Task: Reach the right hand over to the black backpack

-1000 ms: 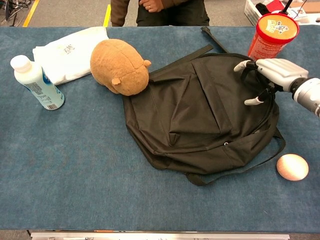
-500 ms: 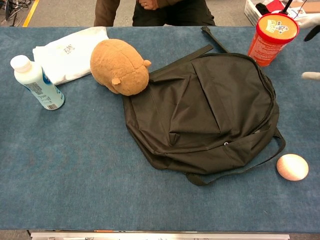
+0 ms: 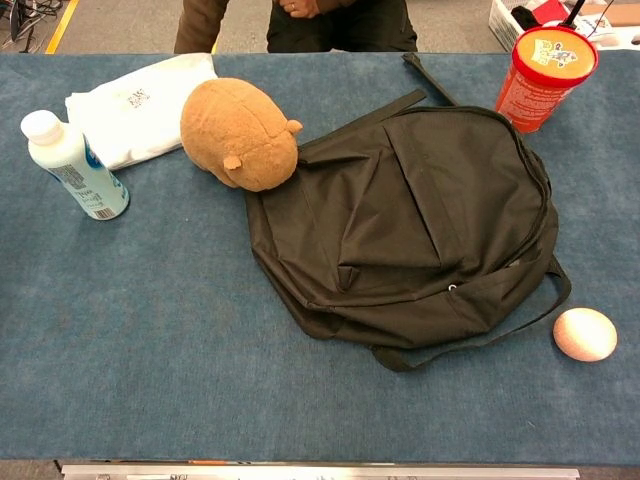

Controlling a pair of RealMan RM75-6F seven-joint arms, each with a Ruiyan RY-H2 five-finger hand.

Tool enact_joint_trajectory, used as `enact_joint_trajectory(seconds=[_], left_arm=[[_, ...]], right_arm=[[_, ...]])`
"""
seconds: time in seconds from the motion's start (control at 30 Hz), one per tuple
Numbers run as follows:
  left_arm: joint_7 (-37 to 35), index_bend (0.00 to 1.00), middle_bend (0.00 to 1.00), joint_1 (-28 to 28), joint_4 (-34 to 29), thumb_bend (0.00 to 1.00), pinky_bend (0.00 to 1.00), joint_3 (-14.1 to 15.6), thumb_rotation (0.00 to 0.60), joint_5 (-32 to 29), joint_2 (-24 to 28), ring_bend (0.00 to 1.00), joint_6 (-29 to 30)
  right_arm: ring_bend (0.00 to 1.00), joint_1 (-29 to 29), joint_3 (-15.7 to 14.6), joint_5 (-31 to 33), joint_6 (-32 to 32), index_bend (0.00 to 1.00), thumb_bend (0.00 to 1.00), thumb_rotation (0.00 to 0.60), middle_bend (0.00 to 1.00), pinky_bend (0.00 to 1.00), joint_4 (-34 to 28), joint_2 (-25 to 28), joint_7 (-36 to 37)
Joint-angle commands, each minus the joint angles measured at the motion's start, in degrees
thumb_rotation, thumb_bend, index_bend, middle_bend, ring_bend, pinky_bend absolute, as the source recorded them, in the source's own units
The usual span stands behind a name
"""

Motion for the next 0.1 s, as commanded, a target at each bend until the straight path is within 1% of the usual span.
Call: enact_joint_trajectory(seconds=[0.03, 0.1], left_arm=[[0.2, 0.17, 0.15, 0.1, -0.2, 0.15, 0.1, 0.1, 0.6, -0.2, 0.1, 0.08, 0.0], [-0.1, 0.17, 0.15, 0.2, -0.2, 0.15, 0.1, 0.0, 0.6, -0.5, 0.2, 0.08, 0.0]], right_arm=[[0.18, 0.0, 0.1, -0.3, -0.4, 0.22, 0.12, 0.6, 0.34, 0.18, 0.0, -0.3, -0.3], [0.18, 0.1, 0.1, -0.5, -0.9, 0.22, 0.12, 0.6, 0.34, 0.18, -0.1, -0.5, -0.6]])
